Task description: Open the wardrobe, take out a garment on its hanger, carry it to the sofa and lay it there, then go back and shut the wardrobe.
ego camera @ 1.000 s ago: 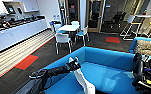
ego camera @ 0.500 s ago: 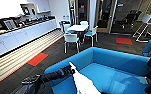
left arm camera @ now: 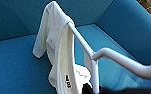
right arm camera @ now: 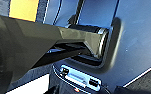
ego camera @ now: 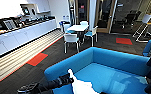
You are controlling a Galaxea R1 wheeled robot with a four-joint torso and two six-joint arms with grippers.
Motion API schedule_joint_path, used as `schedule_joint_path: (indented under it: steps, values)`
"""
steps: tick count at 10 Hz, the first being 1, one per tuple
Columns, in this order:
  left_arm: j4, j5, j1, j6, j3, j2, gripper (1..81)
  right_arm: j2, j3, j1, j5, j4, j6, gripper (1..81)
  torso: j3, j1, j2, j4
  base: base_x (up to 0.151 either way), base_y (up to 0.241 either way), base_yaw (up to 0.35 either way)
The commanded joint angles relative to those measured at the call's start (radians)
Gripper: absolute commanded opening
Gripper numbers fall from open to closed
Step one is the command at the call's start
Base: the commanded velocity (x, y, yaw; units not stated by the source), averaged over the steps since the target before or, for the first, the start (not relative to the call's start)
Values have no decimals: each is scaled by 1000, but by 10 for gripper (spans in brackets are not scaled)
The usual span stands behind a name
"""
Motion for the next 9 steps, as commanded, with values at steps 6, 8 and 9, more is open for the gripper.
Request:
schedule_joint_path:
  steps: [6, 8, 9]
  values:
    - [82, -8, -39, -1, -31, -28, 10, 9, 7, 6, -32, -14, 0, 811, 0, 0, 0, 0, 0, 0, 0]
    - [80, -1, -39, -5, -60, -11, 10, 9, 7, 4, -12, -14, 2, 811, 0, 0, 0, 0, 0, 0, 0]
    - [82, 2, -37, -5, -85, 7, 10, 8, 7, 4, -11, -11, 2, 811, 0, 0, 0, 0, 0, 0, 0]
